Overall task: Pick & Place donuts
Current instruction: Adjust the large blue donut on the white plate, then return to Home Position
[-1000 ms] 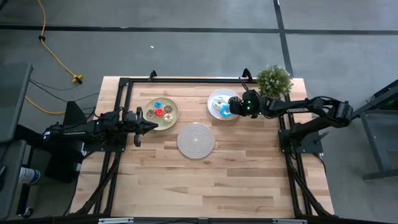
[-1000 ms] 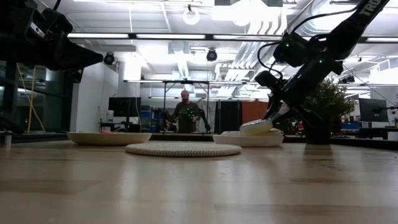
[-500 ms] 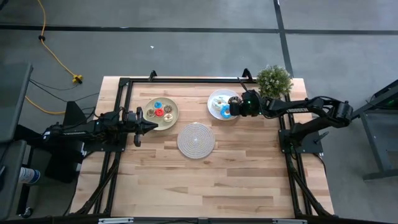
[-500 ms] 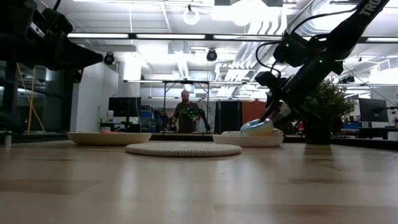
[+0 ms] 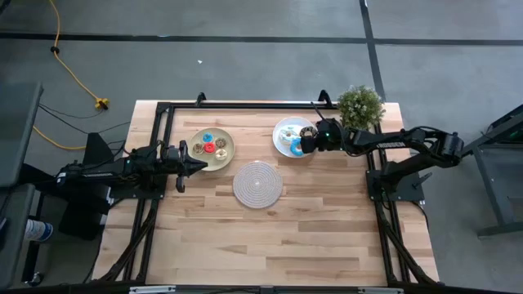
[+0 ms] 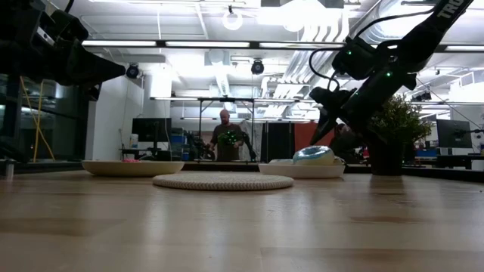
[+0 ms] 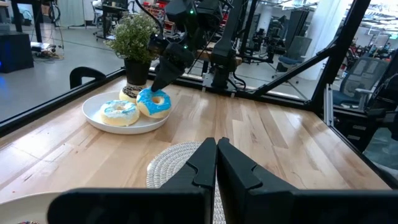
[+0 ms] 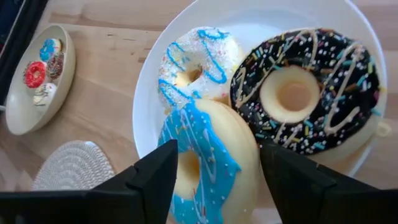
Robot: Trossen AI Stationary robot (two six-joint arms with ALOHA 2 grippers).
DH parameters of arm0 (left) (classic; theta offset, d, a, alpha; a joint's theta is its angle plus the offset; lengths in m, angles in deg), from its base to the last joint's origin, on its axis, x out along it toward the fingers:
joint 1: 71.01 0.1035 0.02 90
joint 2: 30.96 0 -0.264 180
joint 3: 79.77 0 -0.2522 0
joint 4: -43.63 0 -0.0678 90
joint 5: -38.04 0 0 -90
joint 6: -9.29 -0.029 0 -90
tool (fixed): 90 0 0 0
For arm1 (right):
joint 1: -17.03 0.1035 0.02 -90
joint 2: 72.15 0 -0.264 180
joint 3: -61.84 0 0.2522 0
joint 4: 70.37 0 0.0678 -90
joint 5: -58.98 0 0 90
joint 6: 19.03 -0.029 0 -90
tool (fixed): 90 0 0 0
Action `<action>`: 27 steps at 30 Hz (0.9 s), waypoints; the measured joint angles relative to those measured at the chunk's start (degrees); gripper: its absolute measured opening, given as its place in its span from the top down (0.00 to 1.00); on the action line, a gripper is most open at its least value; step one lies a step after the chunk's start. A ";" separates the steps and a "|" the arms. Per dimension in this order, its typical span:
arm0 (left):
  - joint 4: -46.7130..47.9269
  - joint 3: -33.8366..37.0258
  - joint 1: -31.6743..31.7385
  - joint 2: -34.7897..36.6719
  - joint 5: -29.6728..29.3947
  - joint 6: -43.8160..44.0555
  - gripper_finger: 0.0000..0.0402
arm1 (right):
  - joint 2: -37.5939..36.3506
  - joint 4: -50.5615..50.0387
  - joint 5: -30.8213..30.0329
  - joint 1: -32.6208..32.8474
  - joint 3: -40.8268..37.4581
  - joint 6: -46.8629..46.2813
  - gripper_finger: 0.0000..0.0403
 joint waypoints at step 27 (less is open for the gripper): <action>0.00 0.00 0.00 -0.02 0.00 0.00 0.98 | -13.03 0.12 4.29 0.55 0.30 19.88 0.44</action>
